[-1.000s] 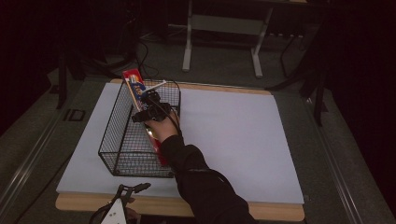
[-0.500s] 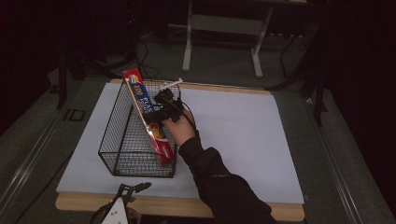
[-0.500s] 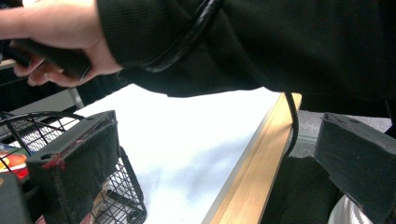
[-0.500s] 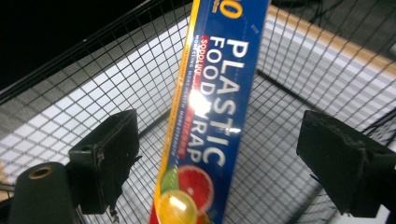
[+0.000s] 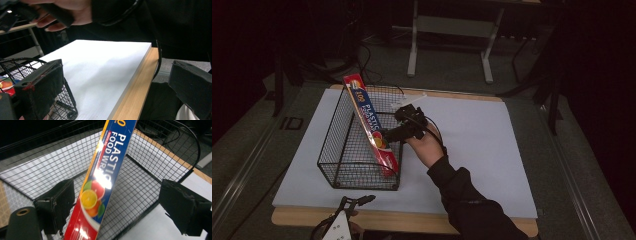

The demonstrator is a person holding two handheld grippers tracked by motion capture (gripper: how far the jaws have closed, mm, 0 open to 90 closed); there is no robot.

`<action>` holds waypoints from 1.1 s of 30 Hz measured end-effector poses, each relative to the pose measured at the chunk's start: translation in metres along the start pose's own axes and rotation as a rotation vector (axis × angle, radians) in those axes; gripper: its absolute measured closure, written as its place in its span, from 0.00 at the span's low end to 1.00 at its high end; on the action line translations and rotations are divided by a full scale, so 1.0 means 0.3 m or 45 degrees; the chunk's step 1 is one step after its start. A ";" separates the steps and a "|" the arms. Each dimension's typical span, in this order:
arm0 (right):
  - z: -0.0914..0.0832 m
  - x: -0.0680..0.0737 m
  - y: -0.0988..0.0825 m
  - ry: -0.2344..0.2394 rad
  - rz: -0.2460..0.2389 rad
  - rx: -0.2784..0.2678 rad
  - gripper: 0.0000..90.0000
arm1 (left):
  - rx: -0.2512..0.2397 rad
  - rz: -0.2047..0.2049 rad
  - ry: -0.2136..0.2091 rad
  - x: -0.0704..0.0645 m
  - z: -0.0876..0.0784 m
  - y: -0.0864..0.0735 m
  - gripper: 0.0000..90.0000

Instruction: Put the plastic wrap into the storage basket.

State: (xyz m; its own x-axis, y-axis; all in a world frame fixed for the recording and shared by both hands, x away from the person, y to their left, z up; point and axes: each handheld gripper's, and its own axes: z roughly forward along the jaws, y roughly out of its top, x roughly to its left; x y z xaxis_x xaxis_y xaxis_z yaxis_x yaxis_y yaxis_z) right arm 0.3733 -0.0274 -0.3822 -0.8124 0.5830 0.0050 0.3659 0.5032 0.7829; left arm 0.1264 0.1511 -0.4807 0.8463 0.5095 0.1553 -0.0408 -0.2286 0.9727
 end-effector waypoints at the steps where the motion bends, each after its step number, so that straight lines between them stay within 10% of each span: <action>1: -0.015 -0.003 -0.009 -0.001 -0.004 -0.004 0.15 | 0.000 -0.001 0.000 0.000 0.000 0.000 0.01; 33: -0.247 -0.080 -0.437 -0.005 0.093 -0.068 0.16 | 0.012 0.004 0.001 0.000 0.008 -0.002 0.01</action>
State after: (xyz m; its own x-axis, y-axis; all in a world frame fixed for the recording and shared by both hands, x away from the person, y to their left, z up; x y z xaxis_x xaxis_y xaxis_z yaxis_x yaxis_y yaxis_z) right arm 0.3112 -0.1545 -0.4388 -0.7829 0.6192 0.0609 0.3992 0.4248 0.8125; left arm 0.1277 0.1491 -0.4816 0.8456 0.5097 0.1585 -0.0386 -0.2379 0.9705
